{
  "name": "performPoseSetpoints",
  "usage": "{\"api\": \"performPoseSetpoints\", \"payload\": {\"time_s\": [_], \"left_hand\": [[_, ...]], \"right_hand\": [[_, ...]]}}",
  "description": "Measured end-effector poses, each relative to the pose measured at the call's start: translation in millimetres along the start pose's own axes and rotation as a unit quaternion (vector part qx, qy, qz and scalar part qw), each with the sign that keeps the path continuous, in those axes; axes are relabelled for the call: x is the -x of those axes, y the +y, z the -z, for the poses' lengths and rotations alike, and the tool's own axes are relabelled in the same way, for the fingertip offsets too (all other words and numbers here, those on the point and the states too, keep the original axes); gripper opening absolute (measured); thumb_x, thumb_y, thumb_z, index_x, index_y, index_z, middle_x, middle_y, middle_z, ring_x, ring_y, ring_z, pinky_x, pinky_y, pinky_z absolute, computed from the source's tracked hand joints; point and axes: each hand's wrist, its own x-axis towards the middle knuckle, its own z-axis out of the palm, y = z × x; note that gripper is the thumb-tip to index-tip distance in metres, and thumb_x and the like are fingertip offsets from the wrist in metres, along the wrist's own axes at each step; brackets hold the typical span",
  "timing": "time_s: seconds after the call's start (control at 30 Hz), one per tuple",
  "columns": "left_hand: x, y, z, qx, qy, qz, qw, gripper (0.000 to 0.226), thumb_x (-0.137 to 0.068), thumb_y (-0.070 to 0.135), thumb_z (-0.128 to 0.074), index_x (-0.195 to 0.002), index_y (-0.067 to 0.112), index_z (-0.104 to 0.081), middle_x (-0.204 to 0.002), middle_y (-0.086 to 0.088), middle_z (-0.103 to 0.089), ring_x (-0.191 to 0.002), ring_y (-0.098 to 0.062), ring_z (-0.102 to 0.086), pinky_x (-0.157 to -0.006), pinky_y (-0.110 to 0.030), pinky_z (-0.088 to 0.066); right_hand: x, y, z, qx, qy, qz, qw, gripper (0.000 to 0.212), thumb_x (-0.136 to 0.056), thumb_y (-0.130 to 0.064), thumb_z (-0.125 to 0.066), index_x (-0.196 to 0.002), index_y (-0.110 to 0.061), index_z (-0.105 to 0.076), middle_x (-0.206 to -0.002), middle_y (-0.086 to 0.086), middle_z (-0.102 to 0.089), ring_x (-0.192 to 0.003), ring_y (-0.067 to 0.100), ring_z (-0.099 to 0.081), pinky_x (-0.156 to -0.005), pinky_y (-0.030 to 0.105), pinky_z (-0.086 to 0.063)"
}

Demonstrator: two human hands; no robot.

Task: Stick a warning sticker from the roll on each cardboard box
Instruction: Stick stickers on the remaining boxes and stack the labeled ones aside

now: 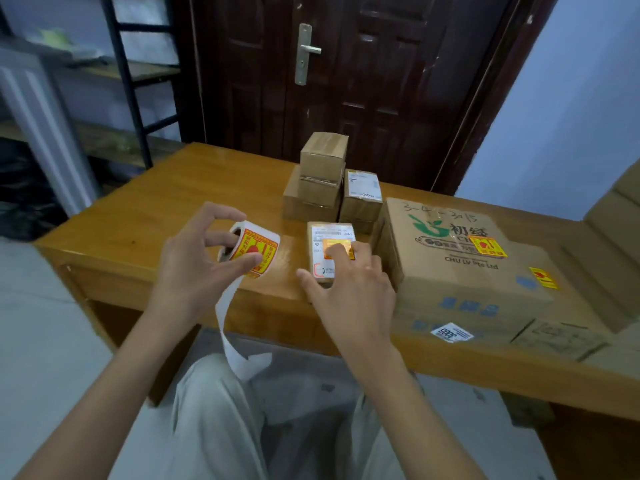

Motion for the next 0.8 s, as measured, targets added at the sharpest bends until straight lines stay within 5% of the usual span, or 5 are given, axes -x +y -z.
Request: {"api": "performPoseSetpoints", "payload": {"time_s": [0.43, 0.8], "left_hand": [[-1.6, -5.6, -14.9, -0.021, -0.013, -0.005, 1.0, 0.055, -0.076, 0.031, -0.089, -0.12, 0.037, -0.057, -0.101, 0.004, -0.075, -0.096, -0.006, -0.072, -0.064, -0.019, -0.052], [-8.5, -9.8, -30.9, -0.004, -0.019, 0.028, 0.999, 0.054, -0.075, 0.032, -0.089, -0.117, 0.041, -0.057, -0.097, 0.008, -0.076, -0.089, -0.008, -0.075, -0.067, -0.022, -0.057]], "right_hand": [[-6.5, 26.3, -21.2, 0.068, -0.038, 0.085, 0.993, 0.068, -0.091, -0.084, -0.044, -0.125, -0.03, -0.065, -0.129, 0.006, -0.059, -0.107, 0.025, -0.059, -0.061, 0.033, -0.051], [-22.4, 37.8, -30.6, 0.076, -0.044, 0.12, 0.989, 0.058, -0.091, -0.075, -0.055, -0.124, -0.027, -0.06, -0.122, 0.011, -0.06, -0.102, 0.031, -0.062, -0.076, 0.042, -0.055]]}}
